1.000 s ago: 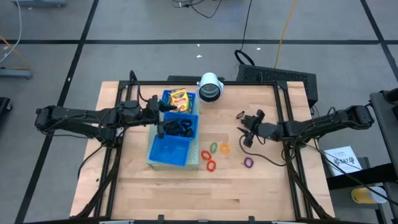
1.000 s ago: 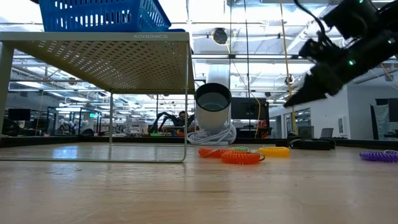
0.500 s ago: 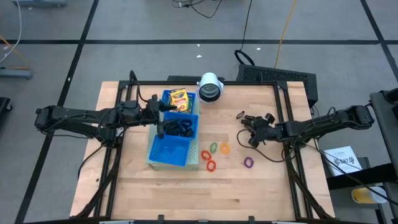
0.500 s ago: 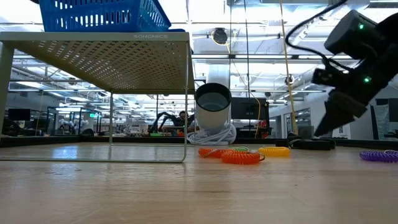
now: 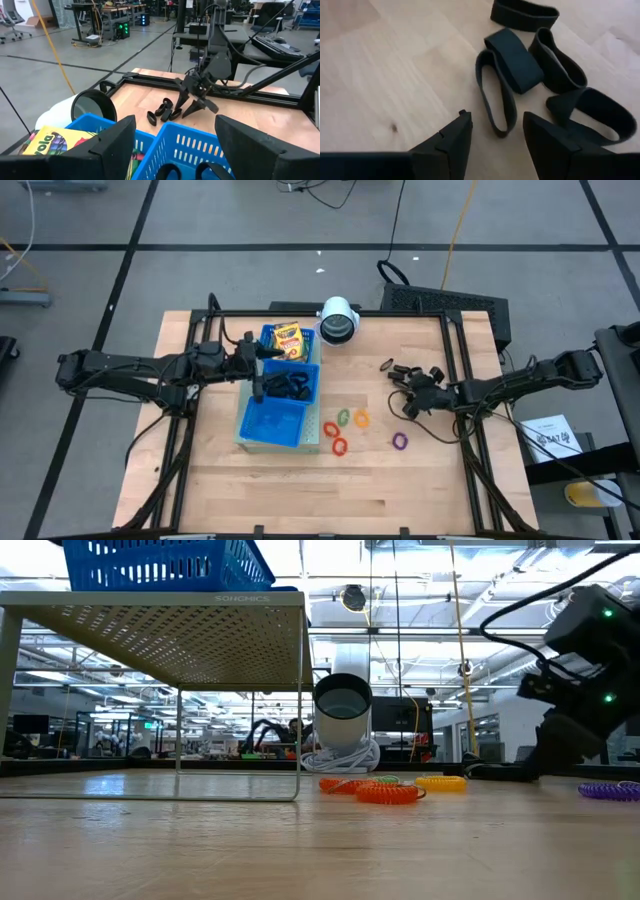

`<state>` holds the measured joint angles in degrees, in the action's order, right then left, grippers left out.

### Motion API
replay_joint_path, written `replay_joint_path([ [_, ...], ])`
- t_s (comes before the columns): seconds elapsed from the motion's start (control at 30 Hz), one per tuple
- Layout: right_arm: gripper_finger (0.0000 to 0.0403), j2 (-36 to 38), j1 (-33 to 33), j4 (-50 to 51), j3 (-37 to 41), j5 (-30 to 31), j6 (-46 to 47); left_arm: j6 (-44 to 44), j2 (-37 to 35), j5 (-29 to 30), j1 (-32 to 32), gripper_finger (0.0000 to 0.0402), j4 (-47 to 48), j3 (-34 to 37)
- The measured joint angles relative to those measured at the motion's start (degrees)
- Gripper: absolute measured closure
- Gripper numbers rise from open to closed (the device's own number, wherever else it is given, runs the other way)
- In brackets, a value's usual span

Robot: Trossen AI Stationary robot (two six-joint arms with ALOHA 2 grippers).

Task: Pick & Place Office Desk Supplies
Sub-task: Put the black rubber band into the middle blue bin on the shelf

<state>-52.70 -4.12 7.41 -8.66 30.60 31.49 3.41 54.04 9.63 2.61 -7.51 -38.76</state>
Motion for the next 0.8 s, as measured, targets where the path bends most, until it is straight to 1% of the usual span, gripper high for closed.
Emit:
replay_joint_path([
  [0.1, 0.0241, -0.13, 0.01, -4.06, 2.57, 0.14, 1.25, 0.07, 0.0, -0.01, 0.0, 0.0119, 0.01, 0.0],
  [0.2, 0.0264, -0.16, 0.04, -6.48, 3.55, -0.28, -0.21, 0.07, 0.0, -0.02, -0.01, 0.0119, 0.0, 0.0],
  [0.3, 0.0303, -0.16, 0.04, -7.0, 3.71, -0.58, -2.16, 0.1, 0.0, 0.0, 0.0, 0.0119, 0.0, 0.0],
  [0.47, 0.0385, -0.16, 0.0, -7.72, 3.79, -0.63, -3.13, 0.14, 0.0, -0.02, 0.0, 0.0119, 0.0, 0.0],
  [0.5, 0.0393, -0.16, 0.02, -8.55, 3.81, -0.66, -4.06, 0.14, 0.0, -0.02, 0.0, 0.0119, 0.0, 0.0],
  [0.63, 0.0389, -0.3, 0.04, -15.13, 4.02, -1.12, -8.14, 0.1, 0.0, -0.02, 0.0, 0.0119, 0.0, 0.0],
  [0.8, 0.0398, -0.26, 0.0, -33.7, 3.73, -2.02, -17.28, 0.35, 0.0, -0.02, -0.01, 0.0119, -0.28, 0.0],
])
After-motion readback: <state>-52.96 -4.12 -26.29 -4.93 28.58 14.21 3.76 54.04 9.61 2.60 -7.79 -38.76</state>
